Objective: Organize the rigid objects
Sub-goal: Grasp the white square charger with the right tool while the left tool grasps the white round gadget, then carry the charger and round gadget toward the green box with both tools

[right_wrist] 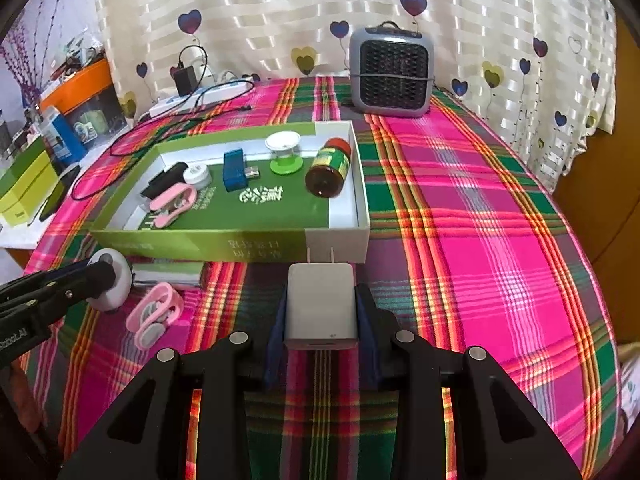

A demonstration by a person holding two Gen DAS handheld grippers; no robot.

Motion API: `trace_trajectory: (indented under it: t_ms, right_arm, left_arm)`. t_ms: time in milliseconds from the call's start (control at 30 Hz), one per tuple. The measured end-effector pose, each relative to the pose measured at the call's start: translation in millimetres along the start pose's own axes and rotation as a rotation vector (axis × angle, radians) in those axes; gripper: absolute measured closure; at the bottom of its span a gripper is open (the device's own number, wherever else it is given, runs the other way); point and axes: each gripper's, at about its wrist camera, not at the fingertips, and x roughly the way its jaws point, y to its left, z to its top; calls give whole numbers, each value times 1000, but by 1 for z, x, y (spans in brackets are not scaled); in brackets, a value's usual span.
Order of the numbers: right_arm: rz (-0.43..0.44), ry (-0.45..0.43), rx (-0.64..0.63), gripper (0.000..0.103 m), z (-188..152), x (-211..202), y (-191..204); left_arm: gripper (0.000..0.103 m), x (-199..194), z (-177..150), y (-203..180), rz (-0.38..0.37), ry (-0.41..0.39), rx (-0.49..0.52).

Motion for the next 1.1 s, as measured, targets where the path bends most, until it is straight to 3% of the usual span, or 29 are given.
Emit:
trace_trajectory:
  t_ms: [567,1100]
  right_arm:
    - [60,-37,-31,69,33,0,7]
    - [128,-23,-103,69,70,35,17]
  left_arm:
    - [78,3,35,-14,-25,-38,53]
    - [78,48,61,-19,-51,11,82]
